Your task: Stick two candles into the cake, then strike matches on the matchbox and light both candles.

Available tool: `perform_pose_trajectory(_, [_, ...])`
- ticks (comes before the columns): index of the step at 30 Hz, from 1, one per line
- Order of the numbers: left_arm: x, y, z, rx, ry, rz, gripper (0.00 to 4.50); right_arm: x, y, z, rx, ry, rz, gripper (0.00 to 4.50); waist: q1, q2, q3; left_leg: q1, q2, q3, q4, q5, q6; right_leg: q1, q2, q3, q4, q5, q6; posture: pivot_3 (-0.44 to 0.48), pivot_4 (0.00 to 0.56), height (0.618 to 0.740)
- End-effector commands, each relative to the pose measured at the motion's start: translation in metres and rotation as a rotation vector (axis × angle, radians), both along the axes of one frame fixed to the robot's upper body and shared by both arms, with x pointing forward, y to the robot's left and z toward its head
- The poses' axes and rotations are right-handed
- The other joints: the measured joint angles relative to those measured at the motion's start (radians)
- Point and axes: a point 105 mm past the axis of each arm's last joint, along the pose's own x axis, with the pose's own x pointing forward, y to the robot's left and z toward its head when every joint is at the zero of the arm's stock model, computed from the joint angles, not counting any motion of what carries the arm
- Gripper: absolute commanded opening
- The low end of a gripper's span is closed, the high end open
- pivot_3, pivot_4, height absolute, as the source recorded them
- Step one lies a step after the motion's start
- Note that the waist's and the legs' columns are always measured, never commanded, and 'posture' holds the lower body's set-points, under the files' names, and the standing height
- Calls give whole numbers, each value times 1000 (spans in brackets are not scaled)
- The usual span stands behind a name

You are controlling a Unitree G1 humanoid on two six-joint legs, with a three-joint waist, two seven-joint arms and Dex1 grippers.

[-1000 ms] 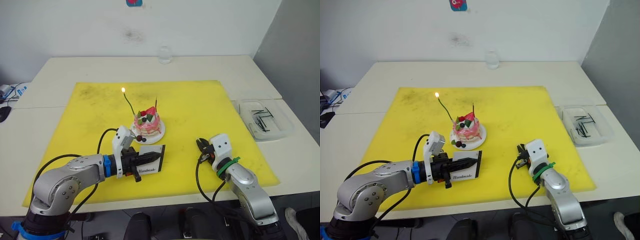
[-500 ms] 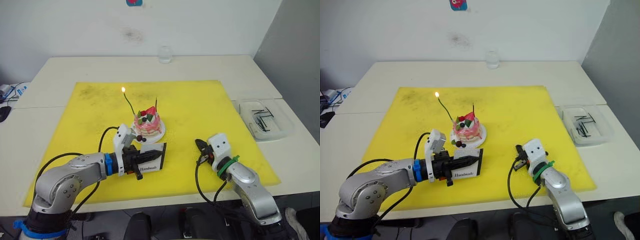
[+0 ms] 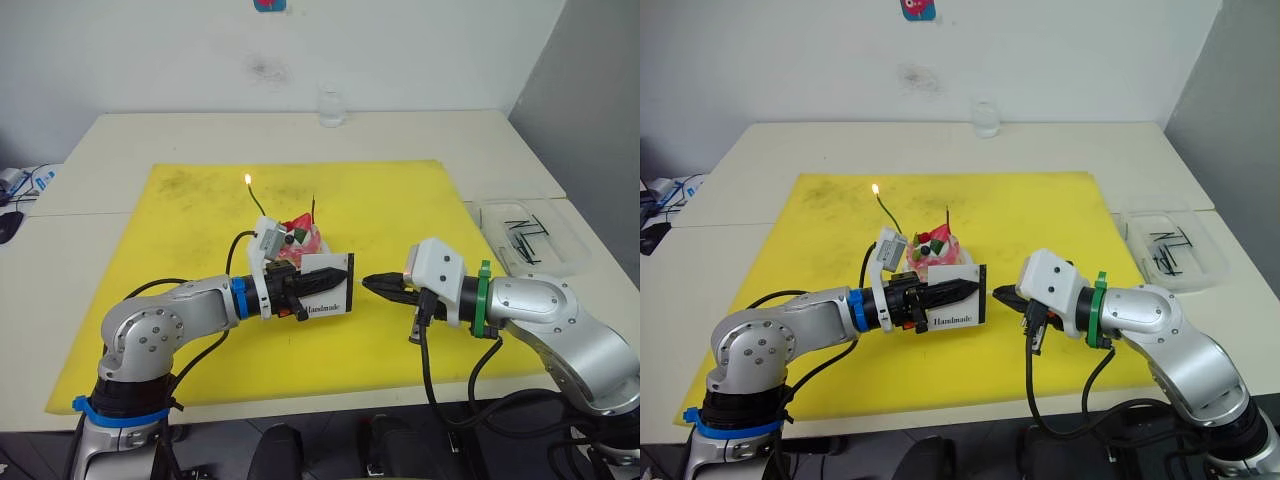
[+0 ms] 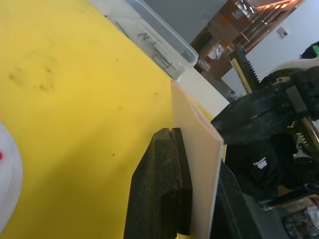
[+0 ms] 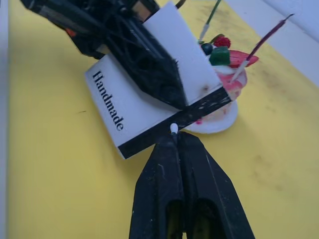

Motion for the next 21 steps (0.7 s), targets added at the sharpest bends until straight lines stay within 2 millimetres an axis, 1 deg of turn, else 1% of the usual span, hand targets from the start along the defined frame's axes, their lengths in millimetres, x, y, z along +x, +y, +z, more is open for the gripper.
perform_pose_trajectory(1, [-3, -2, 8, -13, -25, -23, 0, 1, 3, 8, -6, -63, 12, 18, 0, 0, 0, 0, 0, 0, 0, 0, 0, 0, 0, 0, 0, 0, 0, 0, 150, 735])
perform_pose_trajectory(9, [-5, -3, 9, -13, -24, -35, 0, 8, 7, 7, -9, -100, -13, 18, 1, 0, 0, 0, 0, 0, 0, 0, 0, 0, 0, 0, 0, 0, 0, 0, 150, 735])
perform_pose_trajectory(21, [-10, -5, 8, -24, -15, -56, 0, 10, 13, 3, -6, -106, -12, 18, 1, 0, 0, 0, 0, 0, 0, 0, 0, 0, 0, 0, 0, 0, 0, 0, 150, 735])
